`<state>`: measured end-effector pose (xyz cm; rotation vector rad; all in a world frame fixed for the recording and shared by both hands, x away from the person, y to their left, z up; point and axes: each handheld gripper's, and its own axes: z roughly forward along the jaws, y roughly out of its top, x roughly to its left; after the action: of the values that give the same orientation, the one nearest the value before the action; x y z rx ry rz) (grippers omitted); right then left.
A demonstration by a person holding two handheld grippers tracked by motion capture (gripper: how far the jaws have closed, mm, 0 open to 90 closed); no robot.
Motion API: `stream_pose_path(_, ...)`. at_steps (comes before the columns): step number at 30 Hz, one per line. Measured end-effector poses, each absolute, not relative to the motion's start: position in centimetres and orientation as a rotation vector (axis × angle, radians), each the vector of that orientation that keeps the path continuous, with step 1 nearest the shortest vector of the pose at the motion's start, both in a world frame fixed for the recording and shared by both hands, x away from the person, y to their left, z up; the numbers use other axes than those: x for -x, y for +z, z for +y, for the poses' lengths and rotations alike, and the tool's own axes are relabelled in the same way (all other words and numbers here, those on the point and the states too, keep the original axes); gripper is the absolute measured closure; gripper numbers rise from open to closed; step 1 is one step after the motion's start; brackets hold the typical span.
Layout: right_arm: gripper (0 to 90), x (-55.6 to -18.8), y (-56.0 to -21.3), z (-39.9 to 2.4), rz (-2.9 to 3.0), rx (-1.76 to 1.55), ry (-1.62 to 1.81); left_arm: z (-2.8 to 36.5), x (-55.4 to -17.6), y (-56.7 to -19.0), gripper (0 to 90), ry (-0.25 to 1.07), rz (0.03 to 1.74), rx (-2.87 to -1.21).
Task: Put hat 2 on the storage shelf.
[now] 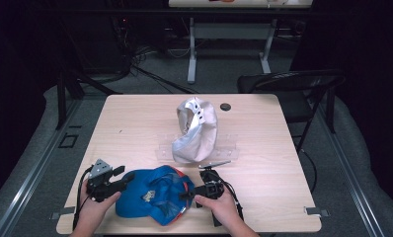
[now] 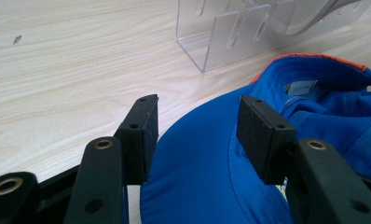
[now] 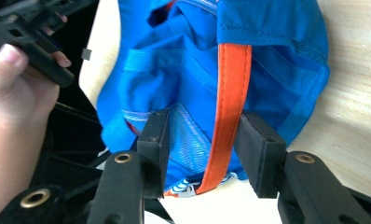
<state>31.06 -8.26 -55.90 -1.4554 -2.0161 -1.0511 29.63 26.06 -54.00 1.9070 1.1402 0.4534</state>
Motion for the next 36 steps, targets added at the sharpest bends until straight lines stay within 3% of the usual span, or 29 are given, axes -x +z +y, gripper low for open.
stream_pose_path(5,60.8,-31.1,-55.1,-8.4,-1.997,1.445,-1.064,26.1,-29.6,-54.0,49.3,0.455,1.139,-1.908)
stream_pose_path(15,76.7,-31.2,-54.3,-8.3,-1.988,1.476,-1.052,26.2,-29.6,-53.9,49.3,0.460,1.144,-1.904)
stream_pose_path(36,77.5,-31.4,-52.7,-10.9,-1.990,1.556,-1.007,26.2,-29.6,-53.9,49.2,0.461,1.134,-1.911)
